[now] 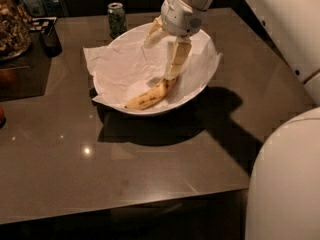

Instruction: Pick banana from white bowl

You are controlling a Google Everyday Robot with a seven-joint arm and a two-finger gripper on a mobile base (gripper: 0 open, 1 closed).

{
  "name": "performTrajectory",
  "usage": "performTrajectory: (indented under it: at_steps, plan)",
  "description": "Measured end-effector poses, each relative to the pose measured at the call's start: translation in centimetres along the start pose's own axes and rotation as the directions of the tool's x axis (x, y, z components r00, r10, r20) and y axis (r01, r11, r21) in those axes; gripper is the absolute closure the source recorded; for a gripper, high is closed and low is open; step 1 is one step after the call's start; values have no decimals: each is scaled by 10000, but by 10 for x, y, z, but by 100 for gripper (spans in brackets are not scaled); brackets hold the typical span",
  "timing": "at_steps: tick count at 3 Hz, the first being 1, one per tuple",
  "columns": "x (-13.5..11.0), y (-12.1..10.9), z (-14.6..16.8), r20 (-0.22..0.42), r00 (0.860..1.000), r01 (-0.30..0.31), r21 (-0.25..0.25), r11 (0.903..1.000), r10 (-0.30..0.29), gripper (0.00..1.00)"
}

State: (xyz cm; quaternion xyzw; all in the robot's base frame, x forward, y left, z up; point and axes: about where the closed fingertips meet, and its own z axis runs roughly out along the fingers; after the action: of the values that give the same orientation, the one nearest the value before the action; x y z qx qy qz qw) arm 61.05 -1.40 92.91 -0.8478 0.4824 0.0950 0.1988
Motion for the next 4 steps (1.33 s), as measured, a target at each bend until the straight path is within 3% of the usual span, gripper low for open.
performTrajectory:
  at_steps: [2, 4]
  plan:
    - [6, 6, 39, 158, 9999, -8, -1026, 9947, 25, 30]
    - [13, 11, 60, 447, 9988, -143, -1553, 9878, 215, 26]
